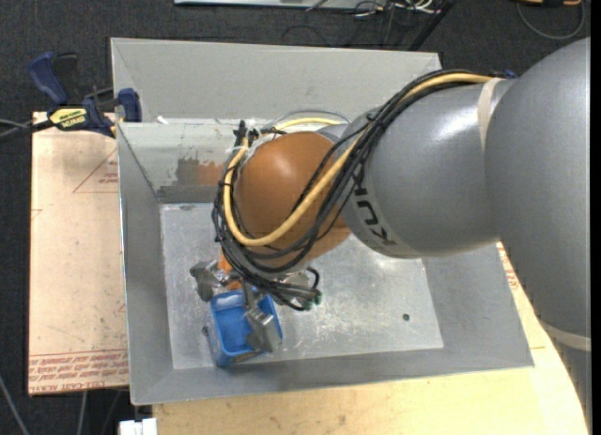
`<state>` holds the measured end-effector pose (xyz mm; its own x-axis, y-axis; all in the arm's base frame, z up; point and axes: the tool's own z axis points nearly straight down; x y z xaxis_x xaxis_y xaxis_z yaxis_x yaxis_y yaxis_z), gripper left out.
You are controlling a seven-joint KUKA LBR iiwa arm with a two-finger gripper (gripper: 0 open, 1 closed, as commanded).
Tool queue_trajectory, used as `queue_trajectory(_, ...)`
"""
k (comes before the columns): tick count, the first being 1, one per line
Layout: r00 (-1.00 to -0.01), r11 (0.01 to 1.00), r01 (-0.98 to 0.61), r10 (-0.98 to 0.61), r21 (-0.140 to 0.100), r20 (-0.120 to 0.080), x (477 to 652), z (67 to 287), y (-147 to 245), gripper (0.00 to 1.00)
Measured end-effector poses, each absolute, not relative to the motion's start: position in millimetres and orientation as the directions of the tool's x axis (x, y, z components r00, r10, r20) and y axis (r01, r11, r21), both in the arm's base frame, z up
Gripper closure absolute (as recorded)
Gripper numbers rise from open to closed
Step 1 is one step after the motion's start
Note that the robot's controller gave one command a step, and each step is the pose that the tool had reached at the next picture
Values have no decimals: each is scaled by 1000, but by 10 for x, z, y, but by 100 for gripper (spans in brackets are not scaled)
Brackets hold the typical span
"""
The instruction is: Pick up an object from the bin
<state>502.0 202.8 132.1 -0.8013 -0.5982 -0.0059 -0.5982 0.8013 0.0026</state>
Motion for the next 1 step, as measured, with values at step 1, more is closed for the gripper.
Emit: queue_trajectory(1, -698, 698, -716, -716, 9, -3, 5252, 1028, 1915, 0)
